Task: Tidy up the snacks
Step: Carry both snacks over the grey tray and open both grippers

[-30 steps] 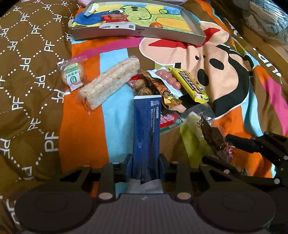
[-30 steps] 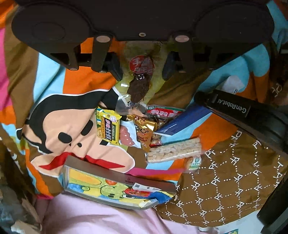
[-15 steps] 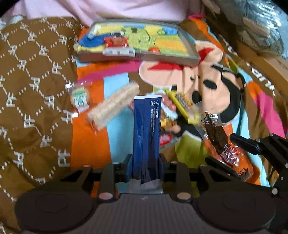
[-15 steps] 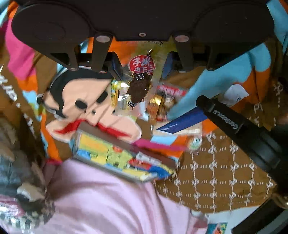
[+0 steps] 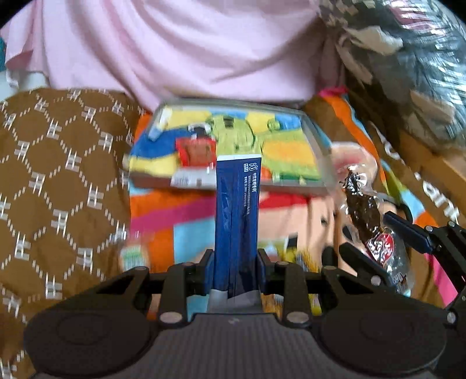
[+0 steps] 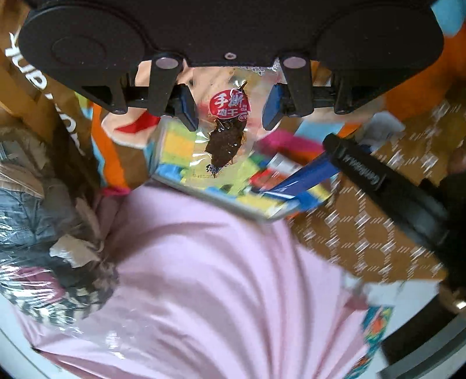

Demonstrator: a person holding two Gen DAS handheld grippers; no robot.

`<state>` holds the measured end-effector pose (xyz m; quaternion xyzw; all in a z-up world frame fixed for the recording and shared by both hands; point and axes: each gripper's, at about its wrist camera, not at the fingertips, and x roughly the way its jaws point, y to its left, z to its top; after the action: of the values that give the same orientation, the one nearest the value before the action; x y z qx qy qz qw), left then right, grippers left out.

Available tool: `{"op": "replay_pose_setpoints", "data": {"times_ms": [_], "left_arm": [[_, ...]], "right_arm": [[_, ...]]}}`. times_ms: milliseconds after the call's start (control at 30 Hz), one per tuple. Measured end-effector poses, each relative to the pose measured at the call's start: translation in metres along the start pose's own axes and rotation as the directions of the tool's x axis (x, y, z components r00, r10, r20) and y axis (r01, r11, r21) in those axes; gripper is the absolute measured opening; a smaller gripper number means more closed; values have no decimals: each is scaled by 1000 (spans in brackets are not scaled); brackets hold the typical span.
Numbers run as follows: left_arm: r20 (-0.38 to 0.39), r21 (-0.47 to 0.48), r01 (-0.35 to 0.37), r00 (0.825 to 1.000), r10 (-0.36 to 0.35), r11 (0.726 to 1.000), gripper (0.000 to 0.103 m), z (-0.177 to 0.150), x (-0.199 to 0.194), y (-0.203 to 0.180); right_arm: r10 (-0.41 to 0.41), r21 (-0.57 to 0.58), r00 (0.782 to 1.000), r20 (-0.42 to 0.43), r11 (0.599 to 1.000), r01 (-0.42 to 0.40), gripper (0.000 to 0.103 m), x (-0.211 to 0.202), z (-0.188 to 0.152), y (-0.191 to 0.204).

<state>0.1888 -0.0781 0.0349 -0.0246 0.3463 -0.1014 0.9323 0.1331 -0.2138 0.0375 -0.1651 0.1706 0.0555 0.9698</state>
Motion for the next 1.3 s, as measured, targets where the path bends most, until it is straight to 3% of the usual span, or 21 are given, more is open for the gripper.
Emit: {"op": "replay_pose_setpoints", "data": {"times_ms": [333,567,867,1167,1200,1300], "left_arm": [[91,-73,-31,995,37,997,32,74,63,4],[142,-89,-78,986,90,993,32,113,117,-6],[59,-124,-175,981,183,977,33,123,187,-4],[42,-59,-241,969,244,969,35,116,202,-14],[42,-58,-245,968,247,968,35,116,201,-15],[38,-62,-251,967,254,966,36,116,201,-16]], "right_arm": [[-70,82,991,115,995,60,50,93,22,-38],[-72,169,977,201,985,38,50,140,-2,-60],[-10,269,987,158,963,-33,51,178,-27,-75],[43,250,995,89,966,-64,51,195,-36,-66],[45,252,996,82,966,-64,44,197,-36,-66],[49,261,997,66,963,-65,44,199,-37,-67]]}}
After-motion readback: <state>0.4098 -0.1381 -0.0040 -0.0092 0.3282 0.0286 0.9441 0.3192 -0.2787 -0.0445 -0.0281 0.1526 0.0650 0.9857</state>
